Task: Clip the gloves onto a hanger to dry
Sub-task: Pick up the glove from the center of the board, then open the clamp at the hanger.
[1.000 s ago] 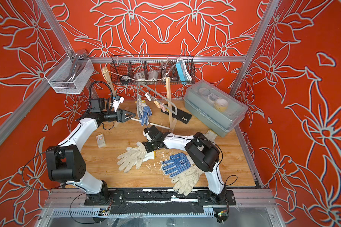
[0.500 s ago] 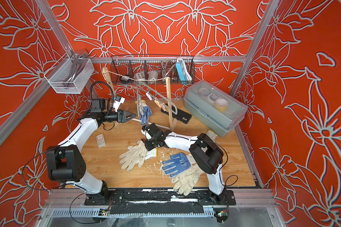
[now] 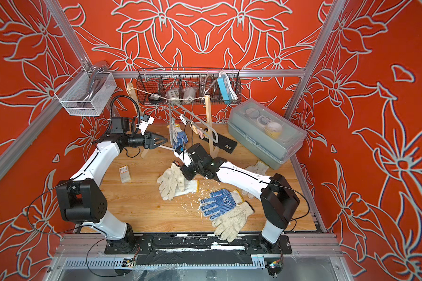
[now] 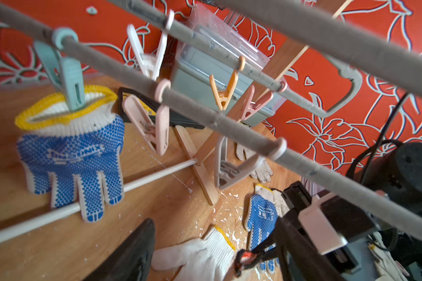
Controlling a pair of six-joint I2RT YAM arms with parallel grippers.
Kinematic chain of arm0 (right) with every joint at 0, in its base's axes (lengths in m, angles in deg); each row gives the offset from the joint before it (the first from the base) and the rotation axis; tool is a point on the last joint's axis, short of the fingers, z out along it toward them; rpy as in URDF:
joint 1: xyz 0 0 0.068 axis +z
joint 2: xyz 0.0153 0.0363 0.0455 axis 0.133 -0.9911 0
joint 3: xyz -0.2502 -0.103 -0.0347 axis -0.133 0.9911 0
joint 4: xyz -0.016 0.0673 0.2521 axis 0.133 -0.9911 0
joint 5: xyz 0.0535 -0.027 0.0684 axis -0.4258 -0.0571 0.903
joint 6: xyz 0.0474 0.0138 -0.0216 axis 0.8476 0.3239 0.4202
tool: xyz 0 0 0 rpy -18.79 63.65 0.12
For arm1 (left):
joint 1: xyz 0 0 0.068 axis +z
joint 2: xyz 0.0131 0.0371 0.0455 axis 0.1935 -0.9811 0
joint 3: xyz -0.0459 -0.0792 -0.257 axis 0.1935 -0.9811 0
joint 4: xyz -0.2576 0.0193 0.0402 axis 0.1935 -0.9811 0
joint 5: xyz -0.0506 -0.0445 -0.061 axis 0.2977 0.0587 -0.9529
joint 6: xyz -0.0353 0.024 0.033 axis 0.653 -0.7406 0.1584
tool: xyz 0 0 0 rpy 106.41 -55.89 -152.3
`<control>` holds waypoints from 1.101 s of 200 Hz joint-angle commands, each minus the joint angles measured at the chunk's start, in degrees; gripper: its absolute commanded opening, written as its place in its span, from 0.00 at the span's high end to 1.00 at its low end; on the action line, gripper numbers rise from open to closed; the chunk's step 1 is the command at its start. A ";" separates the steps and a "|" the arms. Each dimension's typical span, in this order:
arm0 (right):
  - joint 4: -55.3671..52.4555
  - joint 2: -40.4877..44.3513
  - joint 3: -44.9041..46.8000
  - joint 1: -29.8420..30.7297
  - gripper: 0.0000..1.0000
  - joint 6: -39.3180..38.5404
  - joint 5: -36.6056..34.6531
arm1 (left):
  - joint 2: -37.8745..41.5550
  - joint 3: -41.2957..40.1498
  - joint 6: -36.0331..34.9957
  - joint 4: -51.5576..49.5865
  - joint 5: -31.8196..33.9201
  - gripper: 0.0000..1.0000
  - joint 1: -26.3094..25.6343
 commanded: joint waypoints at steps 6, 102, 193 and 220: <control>-3.12 1.95 0.26 -2.93 1.00 -6.29 3.36 | -3.33 1.36 -1.54 3.89 -2.79 0.24 -1.03; -9.24 3.56 -4.59 -7.10 1.00 -7.95 5.32 | -14.78 7.44 13.88 22.84 -5.04 0.25 -1.72; -12.13 2.27 -7.74 -8.31 1.00 -9.10 5.63 | -19.49 11.22 17.52 27.07 -6.74 0.29 -3.45; -12.77 2.10 -8.26 -8.43 1.00 -9.19 5.63 | -20.42 11.52 17.70 27.00 -6.66 0.30 -3.79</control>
